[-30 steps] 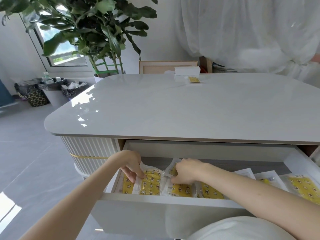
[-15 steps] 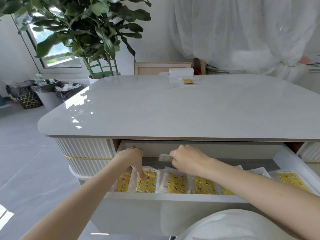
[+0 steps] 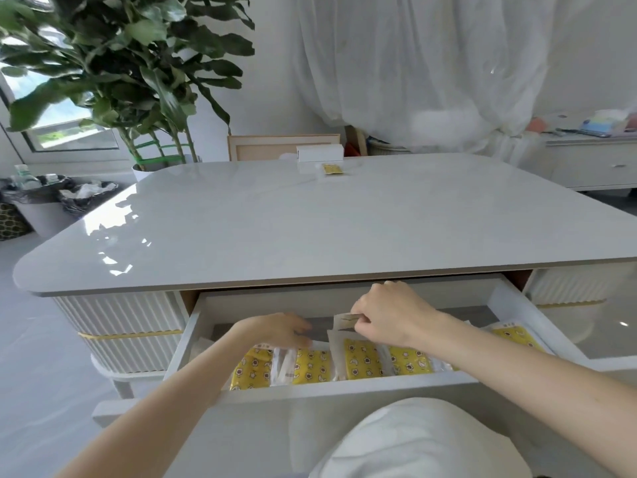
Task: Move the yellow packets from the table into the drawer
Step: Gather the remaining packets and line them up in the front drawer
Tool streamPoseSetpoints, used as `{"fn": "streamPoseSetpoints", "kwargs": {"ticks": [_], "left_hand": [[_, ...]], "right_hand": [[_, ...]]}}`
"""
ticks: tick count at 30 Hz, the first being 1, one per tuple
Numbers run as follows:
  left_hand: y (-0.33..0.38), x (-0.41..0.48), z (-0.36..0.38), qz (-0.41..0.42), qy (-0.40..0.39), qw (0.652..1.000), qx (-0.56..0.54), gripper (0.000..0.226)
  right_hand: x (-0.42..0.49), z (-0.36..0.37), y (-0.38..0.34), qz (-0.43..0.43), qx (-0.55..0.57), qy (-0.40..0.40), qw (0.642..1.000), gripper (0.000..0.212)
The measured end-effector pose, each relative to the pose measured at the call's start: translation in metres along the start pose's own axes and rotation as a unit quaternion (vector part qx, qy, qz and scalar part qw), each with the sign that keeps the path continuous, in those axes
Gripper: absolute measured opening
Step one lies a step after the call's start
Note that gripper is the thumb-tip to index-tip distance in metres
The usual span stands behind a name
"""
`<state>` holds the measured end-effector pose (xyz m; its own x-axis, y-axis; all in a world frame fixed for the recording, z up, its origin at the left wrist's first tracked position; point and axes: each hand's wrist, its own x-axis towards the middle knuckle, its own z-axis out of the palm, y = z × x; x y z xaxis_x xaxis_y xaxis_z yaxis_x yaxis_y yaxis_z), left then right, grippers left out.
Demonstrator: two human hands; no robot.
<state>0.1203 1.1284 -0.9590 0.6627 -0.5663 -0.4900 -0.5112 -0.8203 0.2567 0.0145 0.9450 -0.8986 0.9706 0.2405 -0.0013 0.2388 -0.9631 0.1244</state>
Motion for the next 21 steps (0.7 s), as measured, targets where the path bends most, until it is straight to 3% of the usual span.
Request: {"fn": "streamPoseSetpoints", "kwargs": {"ticks": [5,9,14,16,18,21], "left_hand": [[0.008,0.002,-0.003,0.019,0.02,1.0,-0.002,0.039],[-0.001,0.008,0.0,-0.012,0.06,0.998,0.019,0.031],[-0.006,0.007,0.0,-0.028,0.057,0.997,0.032,0.03],[-0.004,0.006,-0.002,-0.031,0.053,0.998,0.034,0.033],[0.001,0.005,-0.003,-0.033,0.046,0.998,0.037,0.04],[0.013,0.004,-0.007,-0.016,0.036,0.998,0.047,0.046]], "right_hand": [[-0.013,0.0,0.008,-0.013,-0.081,-0.05,0.995,0.018],[-0.02,0.002,0.011,-0.034,-0.097,-0.118,0.988,0.018],[-0.016,0.009,0.016,0.017,0.024,-0.254,0.967,0.049],[-0.012,0.013,0.02,0.045,0.106,-0.245,0.963,0.05],[-0.006,0.021,0.025,0.054,0.16,-0.231,0.958,0.034],[0.002,0.035,0.028,0.081,0.147,-0.243,0.955,0.06]]}}
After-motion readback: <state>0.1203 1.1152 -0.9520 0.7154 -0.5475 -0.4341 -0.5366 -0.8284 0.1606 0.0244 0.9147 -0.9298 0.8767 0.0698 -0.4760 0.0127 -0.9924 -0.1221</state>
